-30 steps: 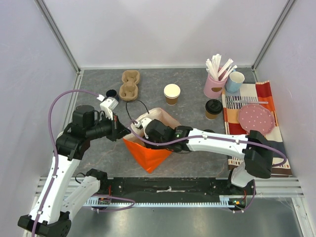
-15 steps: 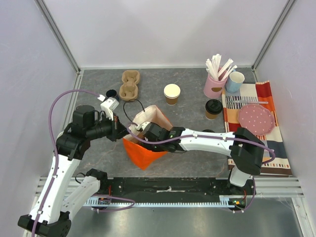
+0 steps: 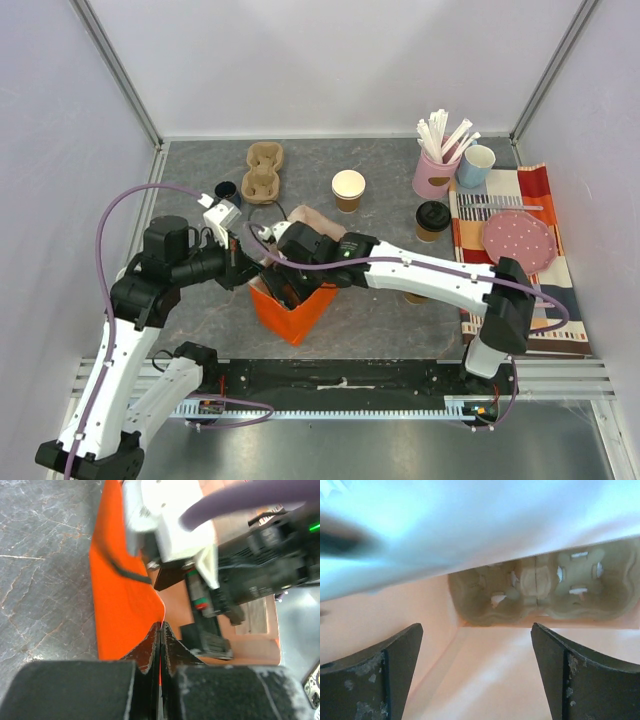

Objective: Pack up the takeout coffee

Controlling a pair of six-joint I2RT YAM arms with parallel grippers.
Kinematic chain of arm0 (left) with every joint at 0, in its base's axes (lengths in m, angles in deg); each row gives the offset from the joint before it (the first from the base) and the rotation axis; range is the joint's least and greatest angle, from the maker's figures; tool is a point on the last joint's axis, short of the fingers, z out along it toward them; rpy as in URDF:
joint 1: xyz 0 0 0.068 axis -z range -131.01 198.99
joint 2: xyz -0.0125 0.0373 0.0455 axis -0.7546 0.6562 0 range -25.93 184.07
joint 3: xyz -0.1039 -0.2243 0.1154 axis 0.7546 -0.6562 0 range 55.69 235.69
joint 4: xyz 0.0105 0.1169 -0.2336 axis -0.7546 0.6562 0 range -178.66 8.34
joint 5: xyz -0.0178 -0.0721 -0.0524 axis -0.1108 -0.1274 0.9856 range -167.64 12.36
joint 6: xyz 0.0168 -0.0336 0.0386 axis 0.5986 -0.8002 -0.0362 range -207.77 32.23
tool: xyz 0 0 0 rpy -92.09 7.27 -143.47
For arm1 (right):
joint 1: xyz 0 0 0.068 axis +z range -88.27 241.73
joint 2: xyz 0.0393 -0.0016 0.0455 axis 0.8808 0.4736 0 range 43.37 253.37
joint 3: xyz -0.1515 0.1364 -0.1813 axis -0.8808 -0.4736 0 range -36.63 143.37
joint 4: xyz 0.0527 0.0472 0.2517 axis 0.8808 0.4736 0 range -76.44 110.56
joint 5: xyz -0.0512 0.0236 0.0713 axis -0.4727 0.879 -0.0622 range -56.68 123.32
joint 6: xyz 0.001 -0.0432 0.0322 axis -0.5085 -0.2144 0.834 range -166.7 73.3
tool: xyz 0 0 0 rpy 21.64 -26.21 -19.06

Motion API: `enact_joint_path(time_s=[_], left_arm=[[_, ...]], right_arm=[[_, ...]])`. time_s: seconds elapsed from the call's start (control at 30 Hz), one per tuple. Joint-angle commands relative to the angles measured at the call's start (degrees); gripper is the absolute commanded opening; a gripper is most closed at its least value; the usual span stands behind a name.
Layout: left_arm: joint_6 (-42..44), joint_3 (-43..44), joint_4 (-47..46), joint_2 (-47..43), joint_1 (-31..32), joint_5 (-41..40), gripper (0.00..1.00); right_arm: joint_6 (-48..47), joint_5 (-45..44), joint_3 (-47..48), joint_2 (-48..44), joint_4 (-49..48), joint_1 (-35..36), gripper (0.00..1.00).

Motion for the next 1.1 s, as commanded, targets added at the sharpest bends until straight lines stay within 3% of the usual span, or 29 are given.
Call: enact_joint_path(time_s=[0.0,0.23,0.53,0.77,1.07], left_arm=[[2.7,1.3,-0.8,0.3,0.7,3.3,0.02],[6.1,2.9,-0.7,0.7,1.4,3.4,0.02],[22.9,6.8,0.0,-1.4,3.5,3.3,0.02],[32.3,6.5,0.4,-5.0,6.9,2.1,0.02],[38.2,7.1,3.3,-6.4,7.5,3.6,0.02]], right_arm=[[0.3,-0.1,3.7,-5.6,-2.3,0.6,0.98],[-0.4,-3.7,5.2,-10.1,-2.9,0.4,0.98],[3.8,-10.4,4.1,-22.1,-3.7,-1.5,0.98],[4.8,-9.1,-0.5,-27.1,-5.7,-3.5,0.98],[8.3,-10.9,-5.1,-33.3,-6.7,-7.8,0.98]])
